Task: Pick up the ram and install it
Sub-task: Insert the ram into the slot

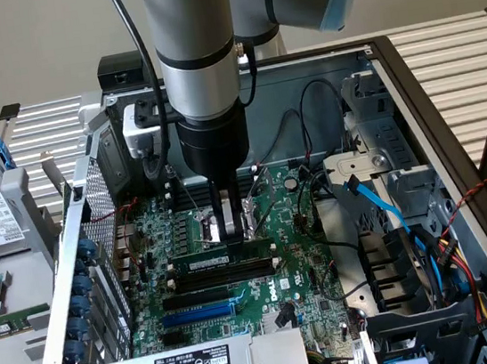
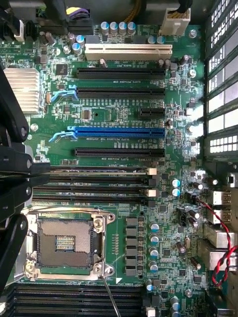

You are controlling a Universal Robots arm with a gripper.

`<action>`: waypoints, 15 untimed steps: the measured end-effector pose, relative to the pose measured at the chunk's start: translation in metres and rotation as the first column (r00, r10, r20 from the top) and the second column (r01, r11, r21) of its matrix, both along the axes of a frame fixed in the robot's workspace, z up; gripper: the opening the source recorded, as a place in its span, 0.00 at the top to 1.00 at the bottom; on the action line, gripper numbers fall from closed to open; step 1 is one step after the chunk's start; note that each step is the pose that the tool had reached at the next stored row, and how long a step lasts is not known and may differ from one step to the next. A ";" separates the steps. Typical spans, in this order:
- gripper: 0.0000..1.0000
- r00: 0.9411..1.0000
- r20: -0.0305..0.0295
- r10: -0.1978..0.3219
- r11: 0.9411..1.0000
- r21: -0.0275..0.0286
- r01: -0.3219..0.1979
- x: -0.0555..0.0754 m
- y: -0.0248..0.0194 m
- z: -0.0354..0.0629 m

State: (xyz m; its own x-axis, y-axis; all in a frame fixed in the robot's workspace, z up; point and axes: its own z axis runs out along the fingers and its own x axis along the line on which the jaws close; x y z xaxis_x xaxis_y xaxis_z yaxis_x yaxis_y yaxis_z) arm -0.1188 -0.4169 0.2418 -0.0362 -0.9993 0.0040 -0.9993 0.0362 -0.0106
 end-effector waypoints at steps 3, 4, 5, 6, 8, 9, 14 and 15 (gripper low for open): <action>0.87 1.000 0.001 0.000 1.000 0.000 0.000 0.000 0.0001 -0.0007; 0.87 1.000 0.003 0.000 1.000 0.000 0.000 -0.001 0.0001 -0.0017; 0.87 1.000 0.003 0.000 1.000 0.000 0.000 -0.001 0.0000 -0.0030; 0.87 1.000 0.004 0.000 1.000 0.000 0.000 -0.001 0.0000 -0.0036; 0.87 1.000 0.004 0.000 1.000 0.000 0.000 -0.001 0.0000 -0.0036; 0.87 1.000 0.003 0.000 1.000 0.000 0.000 -0.001 0.0000 -0.0036; 0.87 1.000 0.007 0.000 1.000 0.000 0.000 -0.002 0.0001 -0.0042; 0.87 1.000 0.007 0.000 1.000 0.000 0.000 -0.002 0.0000 -0.0042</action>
State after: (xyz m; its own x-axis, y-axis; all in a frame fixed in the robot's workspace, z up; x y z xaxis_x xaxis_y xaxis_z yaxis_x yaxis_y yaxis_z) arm -0.1207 -0.4169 0.2376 -0.0361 -0.9993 0.0036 -0.9992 0.0360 -0.0178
